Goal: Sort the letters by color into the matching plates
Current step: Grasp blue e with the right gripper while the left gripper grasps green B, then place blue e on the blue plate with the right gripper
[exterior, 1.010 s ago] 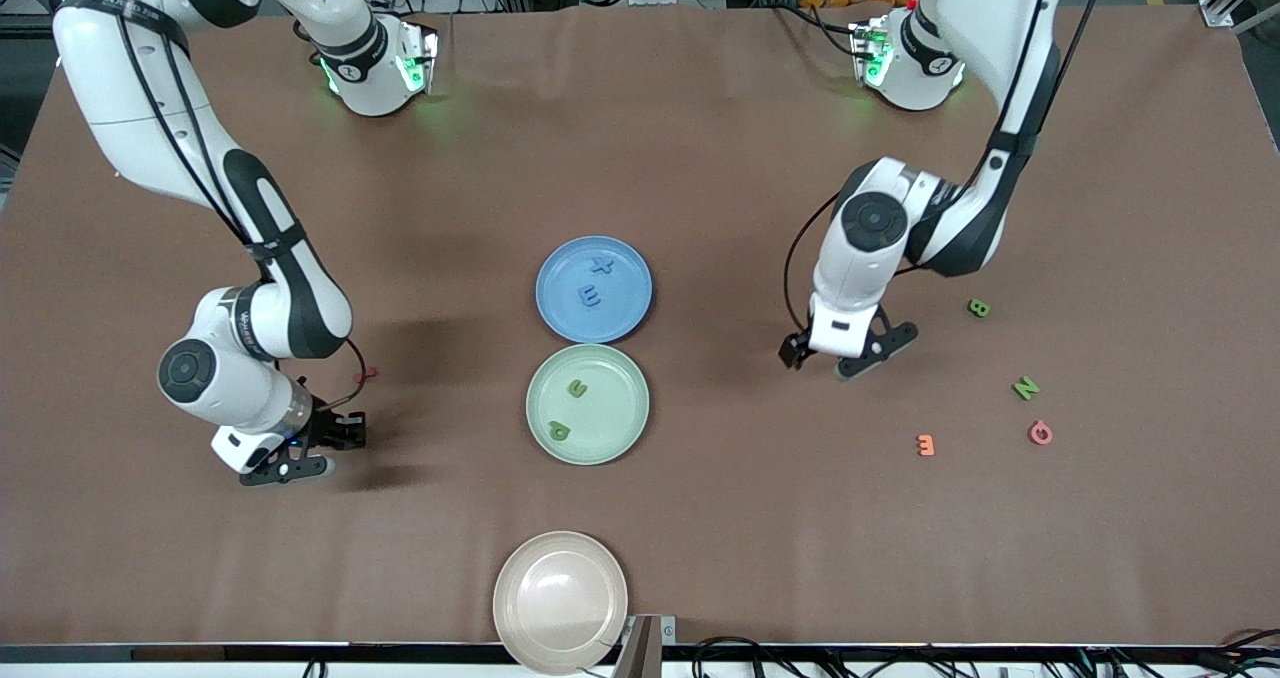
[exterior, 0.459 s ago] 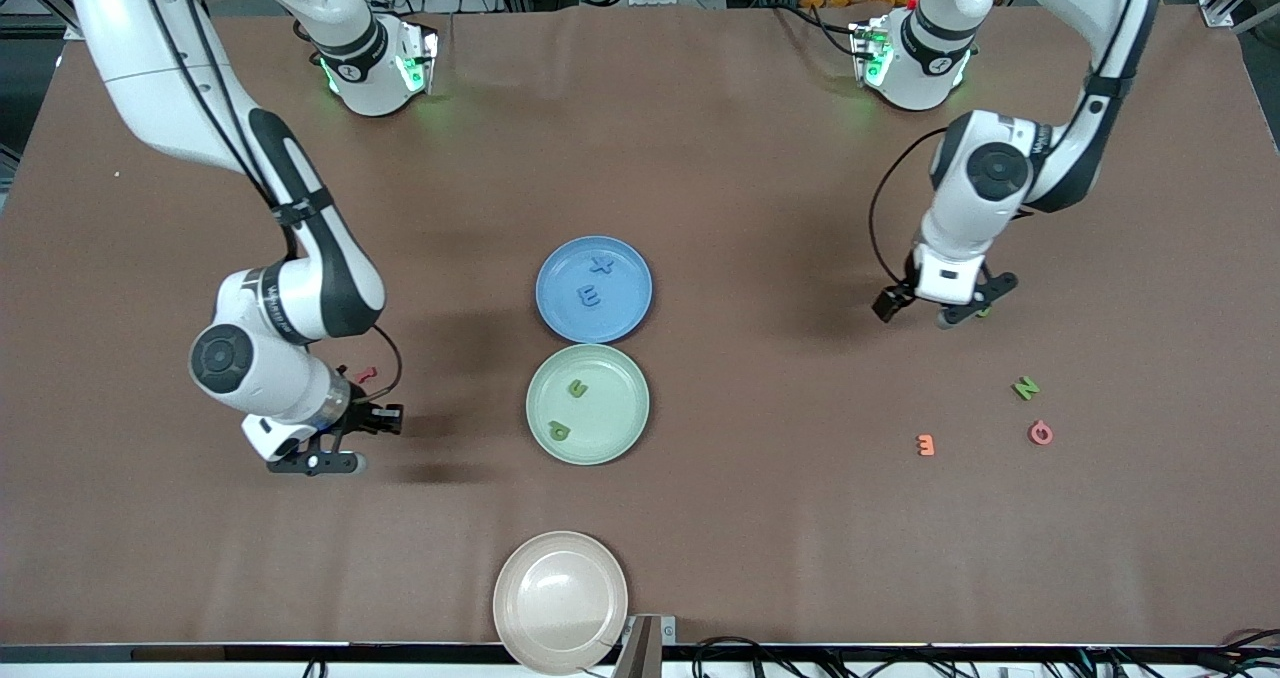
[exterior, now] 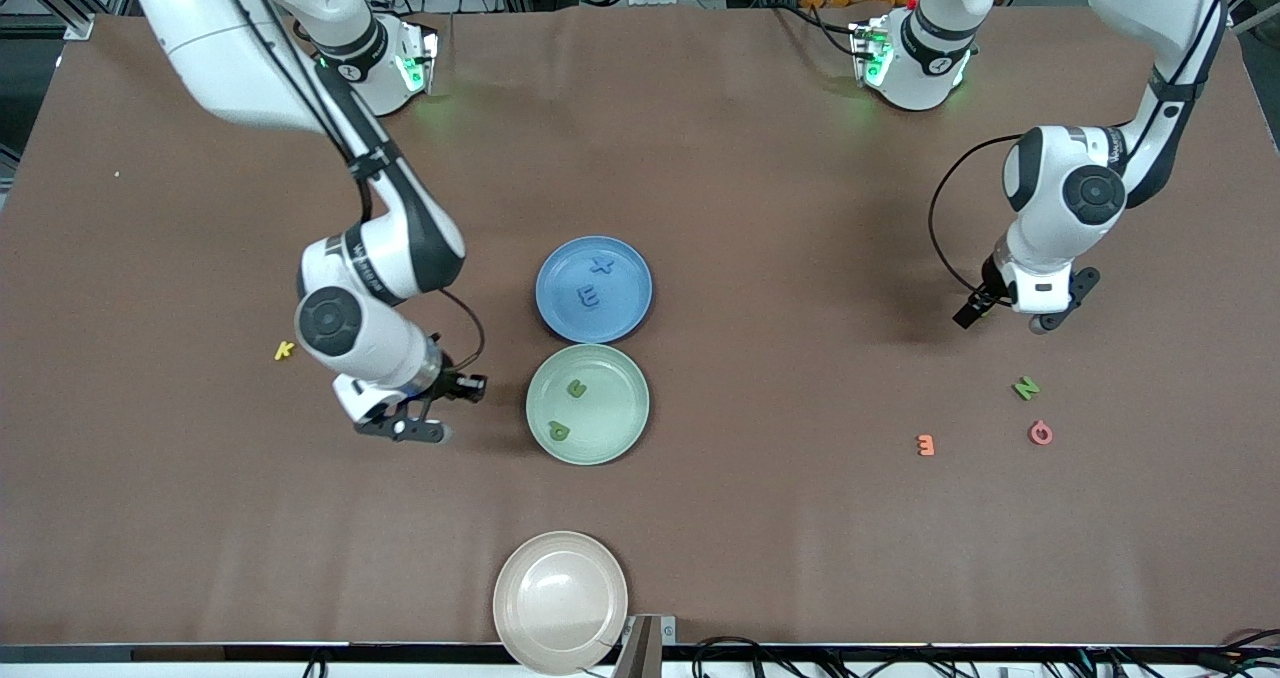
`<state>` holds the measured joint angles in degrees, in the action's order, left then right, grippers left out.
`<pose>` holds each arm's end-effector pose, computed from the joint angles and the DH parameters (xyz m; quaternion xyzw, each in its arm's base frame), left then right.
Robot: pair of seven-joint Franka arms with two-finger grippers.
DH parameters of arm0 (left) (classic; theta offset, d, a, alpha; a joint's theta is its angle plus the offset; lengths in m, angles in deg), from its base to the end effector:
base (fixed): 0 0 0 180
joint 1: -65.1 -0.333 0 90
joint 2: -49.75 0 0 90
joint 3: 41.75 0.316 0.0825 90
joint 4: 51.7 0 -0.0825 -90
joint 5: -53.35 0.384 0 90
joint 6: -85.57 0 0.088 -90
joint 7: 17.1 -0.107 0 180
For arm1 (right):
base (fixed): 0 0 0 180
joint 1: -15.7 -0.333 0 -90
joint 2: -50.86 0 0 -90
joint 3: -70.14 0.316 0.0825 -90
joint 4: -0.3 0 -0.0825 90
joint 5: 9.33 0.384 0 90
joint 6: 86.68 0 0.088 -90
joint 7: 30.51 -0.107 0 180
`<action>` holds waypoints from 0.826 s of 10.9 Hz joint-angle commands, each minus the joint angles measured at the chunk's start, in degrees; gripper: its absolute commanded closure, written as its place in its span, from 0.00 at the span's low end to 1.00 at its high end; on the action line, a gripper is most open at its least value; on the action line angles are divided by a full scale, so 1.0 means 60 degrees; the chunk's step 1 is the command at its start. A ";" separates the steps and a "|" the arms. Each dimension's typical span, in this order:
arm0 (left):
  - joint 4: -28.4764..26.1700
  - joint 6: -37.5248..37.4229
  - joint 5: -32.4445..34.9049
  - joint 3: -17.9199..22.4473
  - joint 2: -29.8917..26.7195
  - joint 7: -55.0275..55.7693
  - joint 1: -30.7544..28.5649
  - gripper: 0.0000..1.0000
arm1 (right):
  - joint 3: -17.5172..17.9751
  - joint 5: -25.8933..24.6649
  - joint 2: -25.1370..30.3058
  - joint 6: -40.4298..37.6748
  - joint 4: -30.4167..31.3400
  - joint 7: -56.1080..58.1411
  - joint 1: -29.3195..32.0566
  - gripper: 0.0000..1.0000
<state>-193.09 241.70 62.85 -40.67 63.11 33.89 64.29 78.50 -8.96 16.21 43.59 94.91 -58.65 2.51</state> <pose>0.4817 0.0101 0.2042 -0.9258 -0.3760 -0.0260 0.0283 0.6435 0.2414 0.2652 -0.9963 0.0727 0.0077 0.0446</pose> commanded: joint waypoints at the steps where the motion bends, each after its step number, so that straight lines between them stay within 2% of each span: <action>1: 0.0054 0.0214 0.0132 -0.0136 0.0246 0.0158 -0.0363 0.00 | 0.0420 0.0142 0.0529 -0.0514 0.0475 -0.1561 -0.0439 1.00; 5: 0.0098 0.0930 0.0088 -0.0151 0.0817 0.0158 -0.0407 0.00 | 0.1372 0.0041 0.0661 -0.0296 0.1322 -0.2792 -0.0571 1.00; 7: 0.0127 0.1282 0.0088 -0.0136 0.1067 0.0158 -0.0465 0.00 | 0.1448 0.0025 0.0632 -0.0149 0.1427 -0.3902 -0.1081 1.00; 9: 0.0230 0.1518 0.0088 -0.0151 0.1374 0.0129 -0.0509 0.00 | 0.1769 0.0040 0.0545 0.0040 0.1442 -0.4711 -0.1361 1.00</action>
<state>-192.80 248.97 62.85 -41.11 69.26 34.09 62.02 87.63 -8.96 17.66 42.30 101.32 -81.38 -4.21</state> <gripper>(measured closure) 0.000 0.661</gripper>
